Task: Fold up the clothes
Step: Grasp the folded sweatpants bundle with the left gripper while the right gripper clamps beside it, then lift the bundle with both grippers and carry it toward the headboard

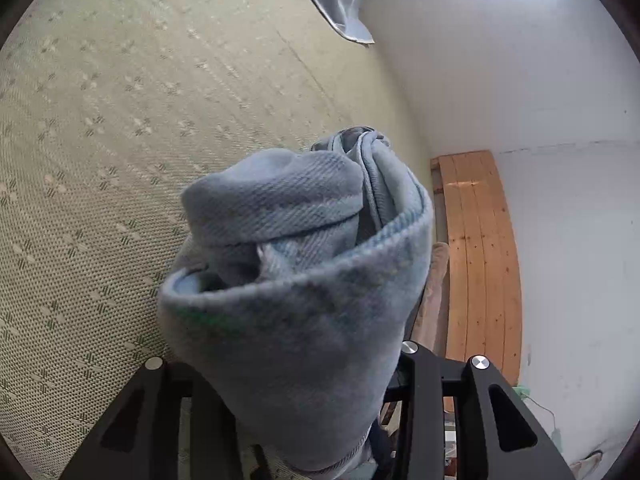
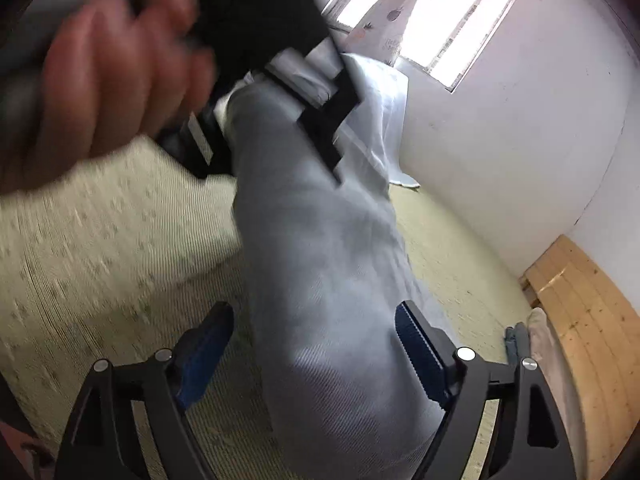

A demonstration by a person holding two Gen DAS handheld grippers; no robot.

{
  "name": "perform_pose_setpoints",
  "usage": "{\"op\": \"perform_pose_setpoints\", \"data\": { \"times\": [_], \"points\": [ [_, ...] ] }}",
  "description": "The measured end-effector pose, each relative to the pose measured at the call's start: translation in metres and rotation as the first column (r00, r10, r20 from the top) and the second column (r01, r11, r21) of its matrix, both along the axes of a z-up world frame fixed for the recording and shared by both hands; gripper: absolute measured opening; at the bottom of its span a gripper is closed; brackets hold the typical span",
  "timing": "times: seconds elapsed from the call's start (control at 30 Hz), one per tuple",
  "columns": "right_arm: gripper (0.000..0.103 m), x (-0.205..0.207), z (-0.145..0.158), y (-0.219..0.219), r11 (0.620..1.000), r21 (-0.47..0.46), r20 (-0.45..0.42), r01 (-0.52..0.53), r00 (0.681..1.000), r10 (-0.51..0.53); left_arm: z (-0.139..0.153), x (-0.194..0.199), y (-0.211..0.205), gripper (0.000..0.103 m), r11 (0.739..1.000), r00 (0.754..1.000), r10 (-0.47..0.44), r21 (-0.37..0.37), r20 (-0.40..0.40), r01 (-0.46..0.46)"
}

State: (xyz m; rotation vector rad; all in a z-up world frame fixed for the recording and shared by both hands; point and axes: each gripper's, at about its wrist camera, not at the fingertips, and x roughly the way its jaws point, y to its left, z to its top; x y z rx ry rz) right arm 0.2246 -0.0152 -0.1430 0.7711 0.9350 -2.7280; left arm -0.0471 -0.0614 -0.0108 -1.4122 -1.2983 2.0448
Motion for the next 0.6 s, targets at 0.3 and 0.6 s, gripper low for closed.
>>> {"op": "perform_pose_setpoints", "data": {
  "times": [0.3, 0.6],
  "points": [
    [0.086, -0.01, -0.02, 0.012, 0.99, 0.124, -0.053, 0.071, 0.996, -0.065, 0.007, -0.019, 0.003, 0.041, 1.0, 1.0, -0.008, 0.017, -0.004, 0.008],
    [0.069, -0.019, -0.025, 0.026, 0.984, 0.169, -0.043, 0.052, 0.998, -0.046, 0.005, -0.038, 0.001, 0.04, 1.0, 1.0, -0.003, 0.021, 0.006, 0.003]
  ]
}}
